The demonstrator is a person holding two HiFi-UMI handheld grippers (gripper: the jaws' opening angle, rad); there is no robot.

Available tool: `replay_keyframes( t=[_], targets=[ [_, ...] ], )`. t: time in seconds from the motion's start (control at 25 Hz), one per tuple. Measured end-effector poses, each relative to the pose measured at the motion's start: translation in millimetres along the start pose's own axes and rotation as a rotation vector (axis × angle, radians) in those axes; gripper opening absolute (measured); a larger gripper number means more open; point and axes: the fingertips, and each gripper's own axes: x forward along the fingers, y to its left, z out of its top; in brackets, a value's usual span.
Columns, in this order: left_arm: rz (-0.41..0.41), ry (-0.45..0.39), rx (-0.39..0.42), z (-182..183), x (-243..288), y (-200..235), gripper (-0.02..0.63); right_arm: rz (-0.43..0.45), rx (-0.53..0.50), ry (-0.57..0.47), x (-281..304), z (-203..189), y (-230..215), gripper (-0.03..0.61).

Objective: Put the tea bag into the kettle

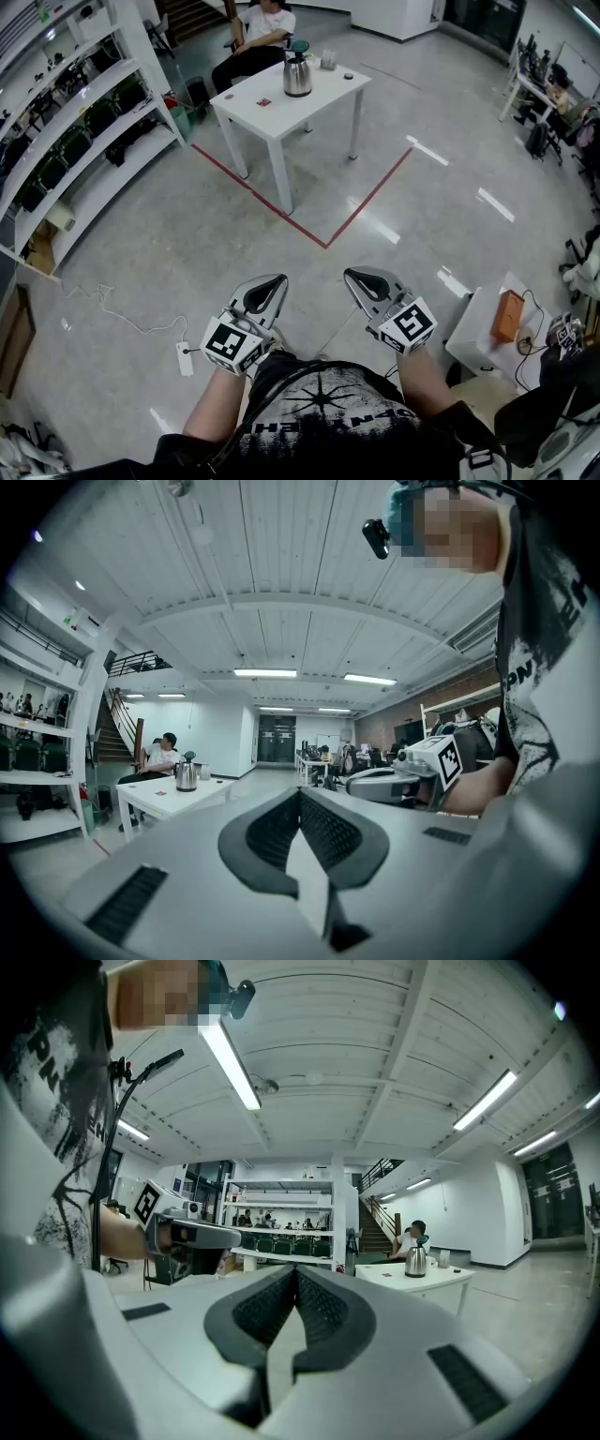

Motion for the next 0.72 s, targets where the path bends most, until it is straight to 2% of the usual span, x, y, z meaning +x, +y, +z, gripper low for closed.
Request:
replay_keyframes(
  t=[0.72],
  targets=[
    [0.016, 0.014, -0.012, -3.5, 11.5, 0.3, 0.008, 0.024, 0.016, -0.011, 0.9, -5.3, -8.6, 0.011]
  ],
)
